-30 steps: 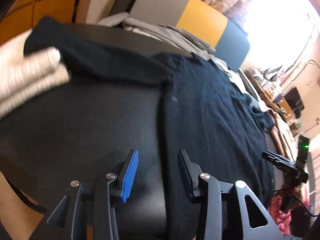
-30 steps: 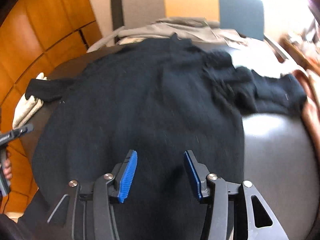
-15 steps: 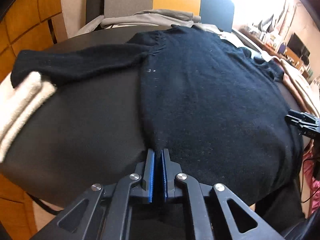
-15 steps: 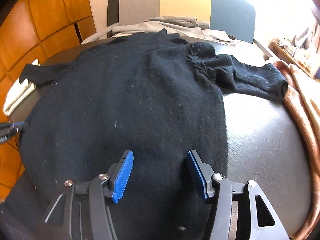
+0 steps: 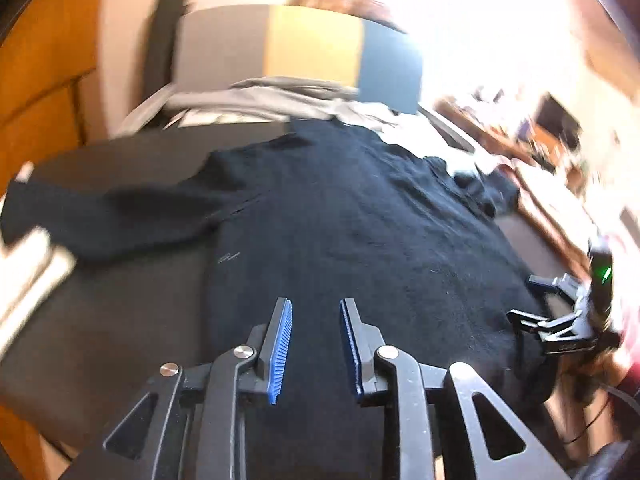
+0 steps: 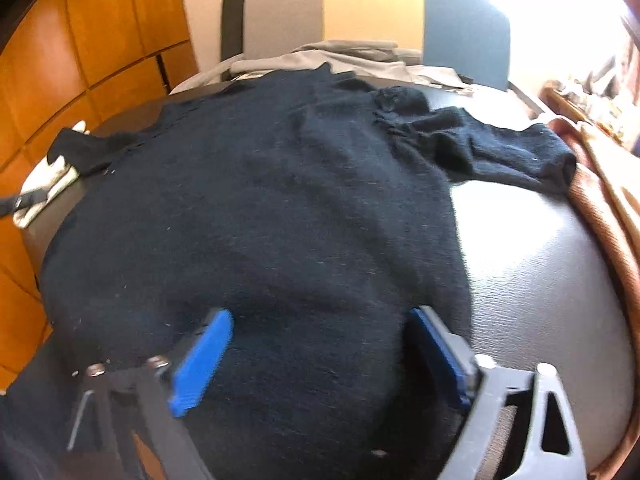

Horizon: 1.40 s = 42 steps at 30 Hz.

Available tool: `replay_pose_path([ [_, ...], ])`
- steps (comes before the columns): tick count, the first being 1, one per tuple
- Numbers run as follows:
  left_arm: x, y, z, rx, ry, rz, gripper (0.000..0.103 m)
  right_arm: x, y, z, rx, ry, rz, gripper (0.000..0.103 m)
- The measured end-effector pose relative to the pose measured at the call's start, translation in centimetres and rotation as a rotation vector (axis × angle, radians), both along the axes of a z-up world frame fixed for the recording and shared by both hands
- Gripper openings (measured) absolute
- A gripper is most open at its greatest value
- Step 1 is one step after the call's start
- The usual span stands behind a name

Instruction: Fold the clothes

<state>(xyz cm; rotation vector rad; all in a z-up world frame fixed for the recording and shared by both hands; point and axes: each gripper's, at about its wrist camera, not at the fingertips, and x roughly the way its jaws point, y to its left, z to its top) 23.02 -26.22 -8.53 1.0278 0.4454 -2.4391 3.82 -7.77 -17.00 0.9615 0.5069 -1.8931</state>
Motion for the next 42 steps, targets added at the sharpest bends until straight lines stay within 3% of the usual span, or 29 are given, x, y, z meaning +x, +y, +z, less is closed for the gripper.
replay_pose_path([
  [3,-2.3,0.0,-1.4,-0.005,-0.044,-0.034,0.024,0.2,-0.1,0.0,-0.007,-0.002,-0.001,0.103],
  [4,-2.8,0.0,-1.7,-0.014,-0.050,-0.038,0.024,0.0,0.2,0.3,-0.027,-0.016,-0.016,0.098],
  [6,-3.9,-0.2,-2.3,-0.019,-0.062,-0.038,0.024,-0.9,1.1,1.0,-0.074,-0.053,-0.051,0.070],
  [7,-4.4,-0.4,-2.8,-0.012,-0.069,-0.036,0.024,-2.0,1.8,1.6,-0.108,-0.086,-0.078,0.050],
  [8,-5.0,-0.6,-3.2,-0.004,-0.075,-0.033,0.024,-3.4,2.6,2.2,-0.145,-0.115,-0.120,0.045],
  [10,-5.4,-1.4,-4.5,0.024,-0.092,-0.015,0.025,-5.6,3.7,3.5,-0.177,-0.089,-0.201,0.045],
  [13,-5.3,-1.8,-5.4,0.058,-0.020,0.013,0.027,-9.8,4.1,5.1,-0.190,-0.041,-0.270,0.047],
  [18,-5.1,-1.7,-5.5,0.060,0.009,0.017,0.028,-14.6,0.1,6.4,-0.185,-0.005,-0.238,0.047],
  [21,-5.0,-1.8,-5.7,0.065,0.019,0.021,0.029,-17.1,-2.7,6.1,-0.134,0.044,-0.270,0.047],
  [27,-5.1,-2.1,-5.7,0.084,0.026,0.024,0.032,-21.0,-6.3,3.2,0.012,0.052,-0.252,0.047],
  [33,-5.4,-1.9,-5.7,0.078,0.023,0.022,0.036,-22.7,-6.5,2.2,0.031,0.015,-0.247,0.054],
  [34,-5.4,-1.9,-5.6,0.074,0.021,0.021,0.037,-23.0,-6.3,2.1,0.029,0.006,-0.251,0.051],
  [36,-5.6,-1.8,-5.6,0.073,0.012,0.019,0.037,-23.0,-6.0,2.3,0.024,0.001,-0.256,0.020],
  [37,-5.7,-1.9,-5.5,0.076,0.004,0.017,0.037,-23.2,-5.8,2.4,0.022,-0.007,-0.269,0.010],
  [40,-6.5,-2.5,-4.8,0.135,-0.026,0.033,0.038,-23.9,-3.6,3.3,-0.081,-0.078,-0.333,0.010],
  [42,-7.2,-3.0,-4.1,0.244,0.025,0.006,0.038,-24.2,-2.1,4.2,-0.168,-0.135,-0.370,0.010],
])
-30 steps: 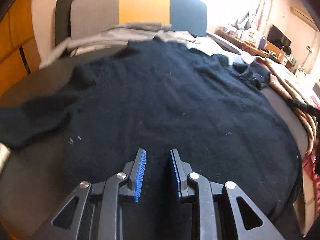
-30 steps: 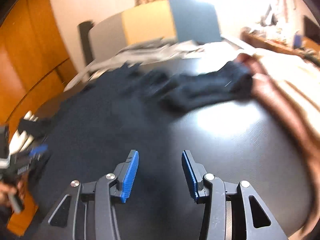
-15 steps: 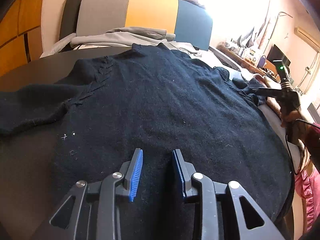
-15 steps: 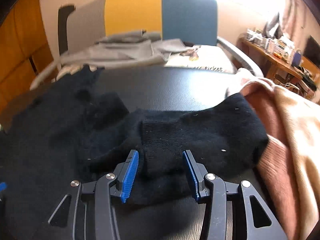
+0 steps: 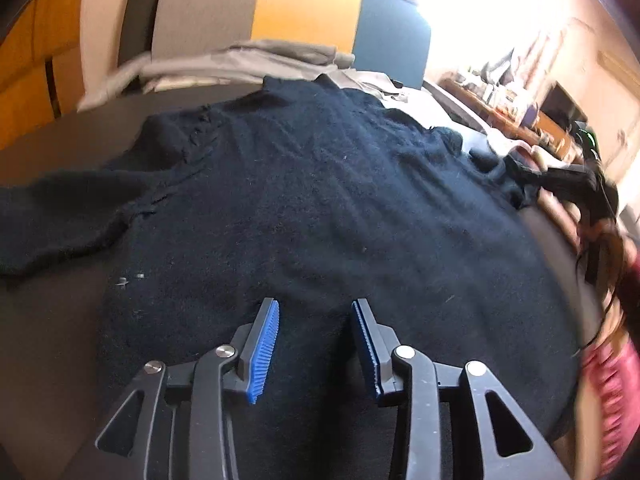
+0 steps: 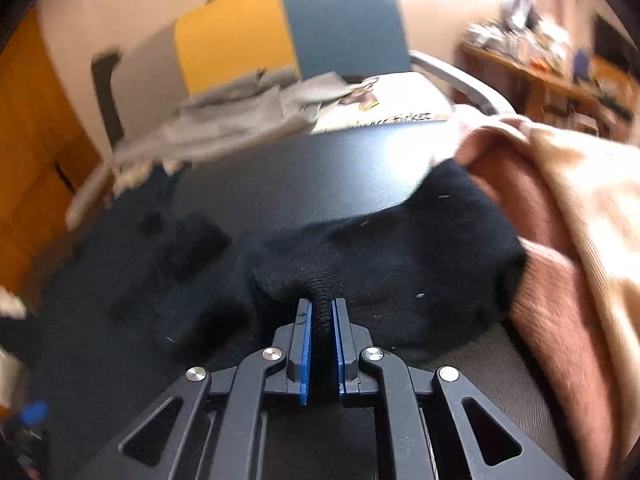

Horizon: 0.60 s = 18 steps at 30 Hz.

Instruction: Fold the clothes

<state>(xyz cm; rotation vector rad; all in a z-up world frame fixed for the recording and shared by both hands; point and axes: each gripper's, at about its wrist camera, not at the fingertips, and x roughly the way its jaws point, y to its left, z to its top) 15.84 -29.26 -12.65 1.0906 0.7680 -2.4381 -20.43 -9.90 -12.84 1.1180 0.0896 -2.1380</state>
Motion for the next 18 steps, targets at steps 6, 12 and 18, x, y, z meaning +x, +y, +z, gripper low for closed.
replay_pose_path([
  [6,-7.6,1.3,2.4,0.318,0.197,-0.154,0.045,3.2,4.4,2.3,-0.342,-0.129,0.013,0.010],
  [12,-17.3,3.4,2.4,0.502,0.213,-0.238,0.055,6.7,5.0,-1.0,-0.404,-0.232,0.013,0.010],
  [18,-23.4,4.9,0.9,0.580,0.140,-0.256,0.062,7.5,5.1,-2.7,-0.442,-0.266,0.007,0.010],
])
